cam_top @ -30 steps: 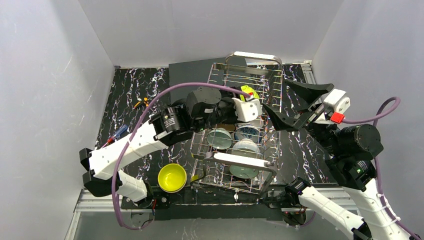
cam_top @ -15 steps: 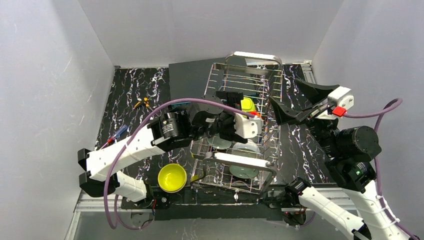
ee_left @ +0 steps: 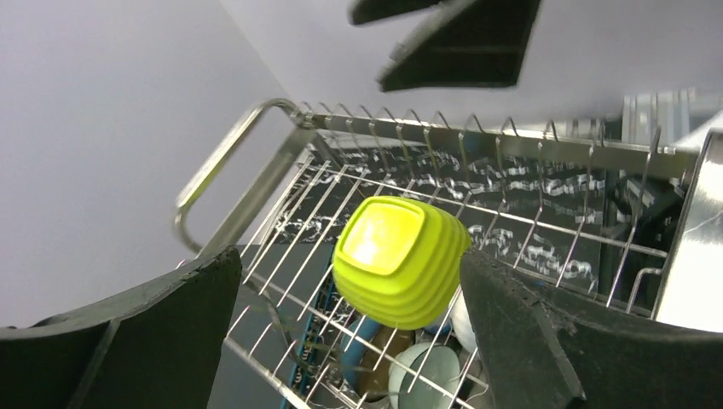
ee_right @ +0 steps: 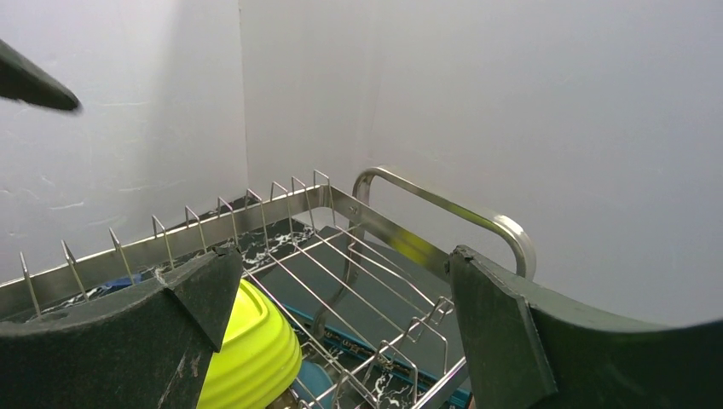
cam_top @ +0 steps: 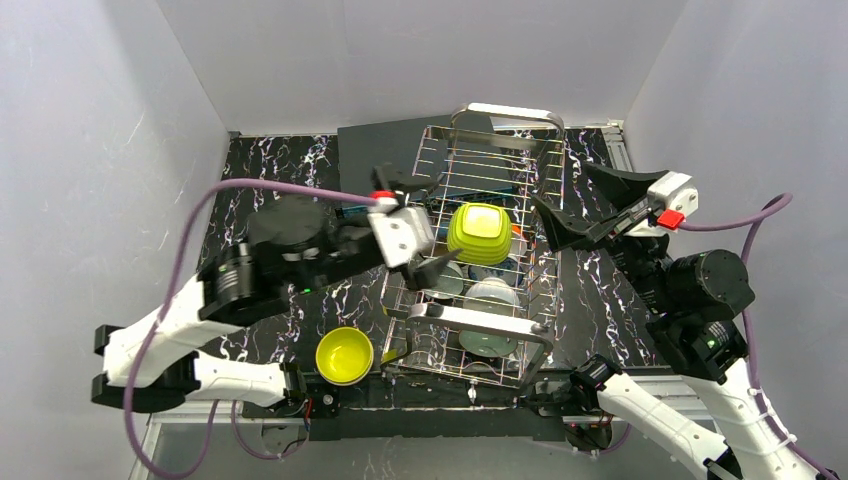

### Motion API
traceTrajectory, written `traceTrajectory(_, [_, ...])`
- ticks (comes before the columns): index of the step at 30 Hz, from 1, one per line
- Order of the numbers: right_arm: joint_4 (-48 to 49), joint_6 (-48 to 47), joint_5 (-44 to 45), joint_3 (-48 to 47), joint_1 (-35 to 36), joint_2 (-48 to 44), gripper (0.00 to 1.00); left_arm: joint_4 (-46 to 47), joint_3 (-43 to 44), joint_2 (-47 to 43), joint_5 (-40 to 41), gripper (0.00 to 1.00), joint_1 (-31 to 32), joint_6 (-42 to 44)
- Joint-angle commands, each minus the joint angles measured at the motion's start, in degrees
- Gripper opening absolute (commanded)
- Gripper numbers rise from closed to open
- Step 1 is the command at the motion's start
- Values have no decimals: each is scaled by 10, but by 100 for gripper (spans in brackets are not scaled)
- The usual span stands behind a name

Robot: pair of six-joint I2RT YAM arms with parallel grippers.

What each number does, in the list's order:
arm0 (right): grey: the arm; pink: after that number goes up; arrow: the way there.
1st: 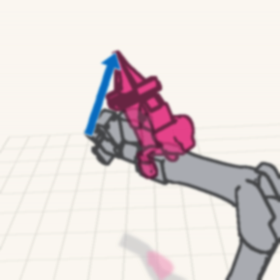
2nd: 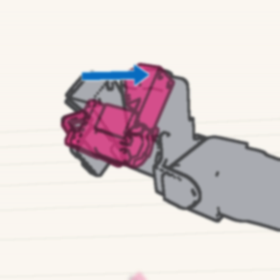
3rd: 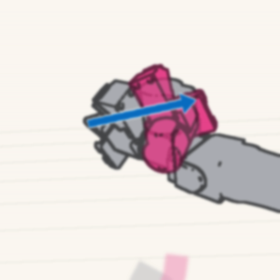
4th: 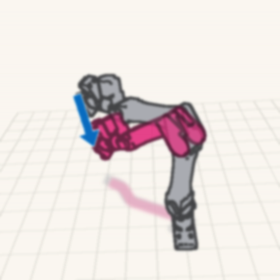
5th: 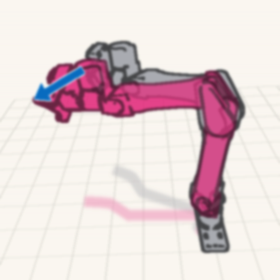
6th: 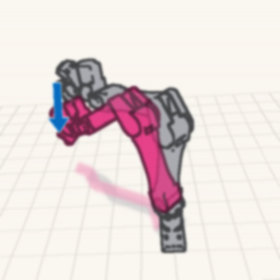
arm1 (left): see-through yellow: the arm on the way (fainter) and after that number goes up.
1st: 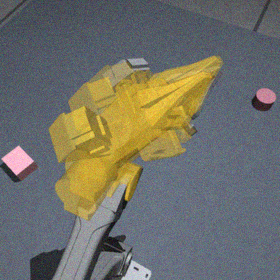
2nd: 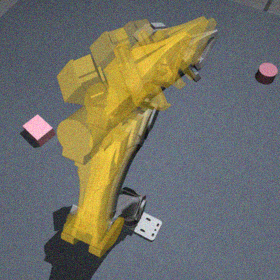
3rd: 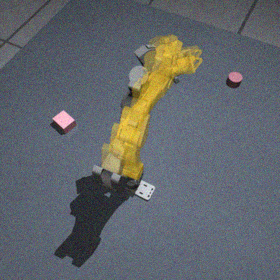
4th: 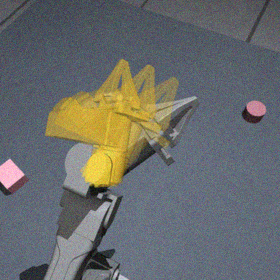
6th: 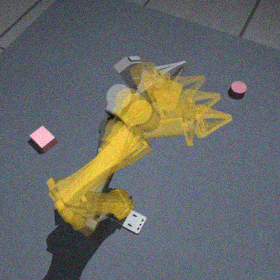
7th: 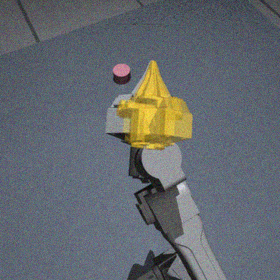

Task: Load the bowls into the dish rack
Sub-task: Turn the bowl upside down on the dish rack, then pick up the bowl from the center of the board.

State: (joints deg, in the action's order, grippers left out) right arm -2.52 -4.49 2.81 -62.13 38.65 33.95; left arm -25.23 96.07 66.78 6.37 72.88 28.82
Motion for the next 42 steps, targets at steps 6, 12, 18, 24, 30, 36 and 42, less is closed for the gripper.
traceTrajectory(6, [6, 15, -8, 7, 1, -1, 99, 36, -99, -159, 275, 97, 1, -205])
traceTrajectory(12, [-4, 13, -16, 8, 1, 6, 99, -96, -189, -266, 459, 96, 1, -387])
traceTrajectory(18, [-6, 18, -19, 16, 1, 7, 99, -292, -277, -338, 514, 93, 1, -629])
traceTrajectory(24, [-15, 15, -15, 12, 1, 5, 99, -428, -390, -333, 456, 92, 1, -870])
traceTrajectory(30, [-22, 18, -13, 13, 1, 1, 99, -444, -474, -274, 369, 94, 1, -969])
traceTrajectory(36, [-27, 24, -13, 19, 1, -3, 99, -314, -573, -259, 273, 88, -16, -951])
traceTrajectory(42, [-34, 26, -10, 23, 1, -7, 99, -151, -646, -271, 83, 79, -143, -867])
